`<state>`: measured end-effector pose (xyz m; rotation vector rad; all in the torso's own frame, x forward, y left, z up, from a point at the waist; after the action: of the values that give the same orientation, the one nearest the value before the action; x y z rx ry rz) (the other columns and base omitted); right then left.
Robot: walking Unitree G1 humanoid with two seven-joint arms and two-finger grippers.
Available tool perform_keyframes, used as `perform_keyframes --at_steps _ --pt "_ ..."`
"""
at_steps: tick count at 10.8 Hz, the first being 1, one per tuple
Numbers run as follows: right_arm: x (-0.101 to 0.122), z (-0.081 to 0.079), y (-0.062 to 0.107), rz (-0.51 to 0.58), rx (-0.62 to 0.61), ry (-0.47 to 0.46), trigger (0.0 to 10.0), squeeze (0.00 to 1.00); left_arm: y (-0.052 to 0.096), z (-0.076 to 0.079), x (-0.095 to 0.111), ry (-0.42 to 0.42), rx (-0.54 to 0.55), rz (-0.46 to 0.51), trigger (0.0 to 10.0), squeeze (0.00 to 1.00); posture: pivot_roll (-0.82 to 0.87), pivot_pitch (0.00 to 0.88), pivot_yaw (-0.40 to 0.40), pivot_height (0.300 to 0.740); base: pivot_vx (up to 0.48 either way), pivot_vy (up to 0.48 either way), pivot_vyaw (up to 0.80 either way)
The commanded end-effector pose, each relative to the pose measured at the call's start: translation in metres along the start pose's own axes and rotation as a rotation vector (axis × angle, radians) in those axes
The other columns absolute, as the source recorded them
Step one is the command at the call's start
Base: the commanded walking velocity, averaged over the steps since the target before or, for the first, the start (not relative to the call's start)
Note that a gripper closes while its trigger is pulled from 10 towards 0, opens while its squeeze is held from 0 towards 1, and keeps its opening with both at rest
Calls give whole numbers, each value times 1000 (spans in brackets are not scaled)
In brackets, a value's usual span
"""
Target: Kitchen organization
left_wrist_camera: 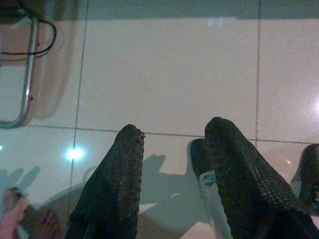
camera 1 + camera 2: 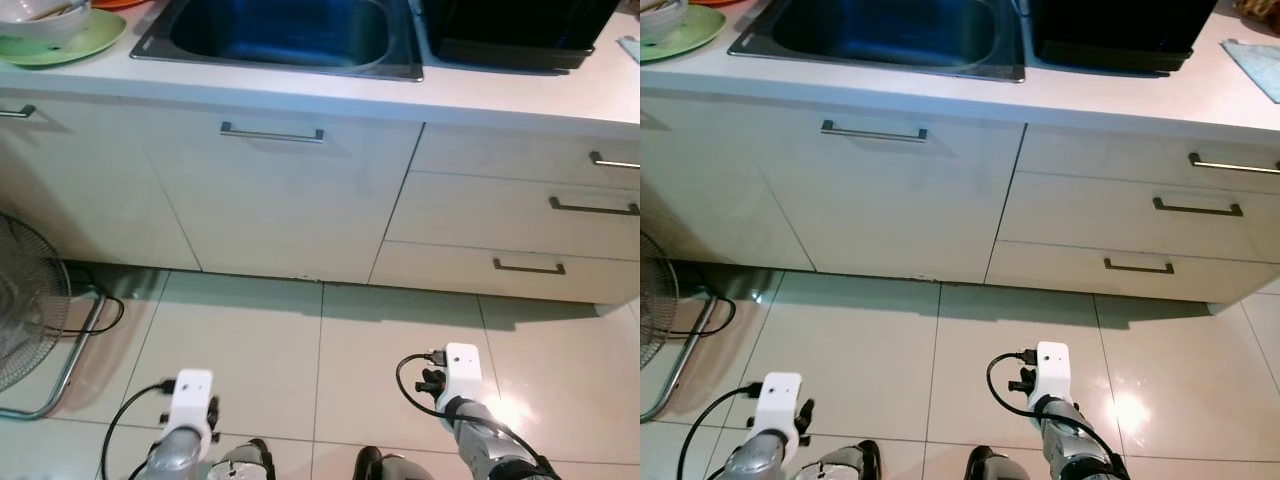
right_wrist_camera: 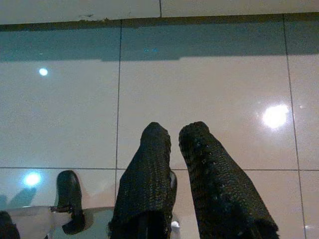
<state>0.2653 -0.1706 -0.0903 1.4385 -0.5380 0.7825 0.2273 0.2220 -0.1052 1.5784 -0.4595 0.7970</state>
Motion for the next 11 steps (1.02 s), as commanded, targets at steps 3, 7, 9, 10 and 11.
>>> perform_keyframes --at_steps 3,7,9,10,11 --pt "-12 -11 2 -42 23 -4 10000 0 -1 -11 6 -22 22 16 10000 0 127 151 -7 740 0 0 0" --pt "-4 -19 -1 -30 29 -25 10000 0 -4 -10 21 -36 18 43 10000 0 133 123 15 740 0 0 0" --pt "-4 -17 -1 -29 19 -36 10000 0 -6 -6 25 -45 6 49 10000 0 126 130 19 740 0 0 0" --pt "-6 -16 -1 -36 13 -42 10000 0 -6 -5 26 -65 -2 50 10000 0 132 132 13 740 0 0 0" --pt "-5 -20 -1 -34 27 -31 10000 0 -6 -9 27 -48 12 52 10000 0 148 128 13 740 0 0 0"
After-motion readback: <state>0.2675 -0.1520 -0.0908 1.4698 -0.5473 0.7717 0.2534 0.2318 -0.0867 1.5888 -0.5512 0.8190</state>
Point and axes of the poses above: a point about 5 cm out from each wrist's last joint towards the gripper, its own y axis pointing back from the gripper into the wrist, its own x axis along the axis of the wrist's last joint, z = x × y, the point moved 5 cm from there along -y, pointing out of the wrist towards the gripper, and after that the axes turned 14 degrees about y, right-handed, at the moved point
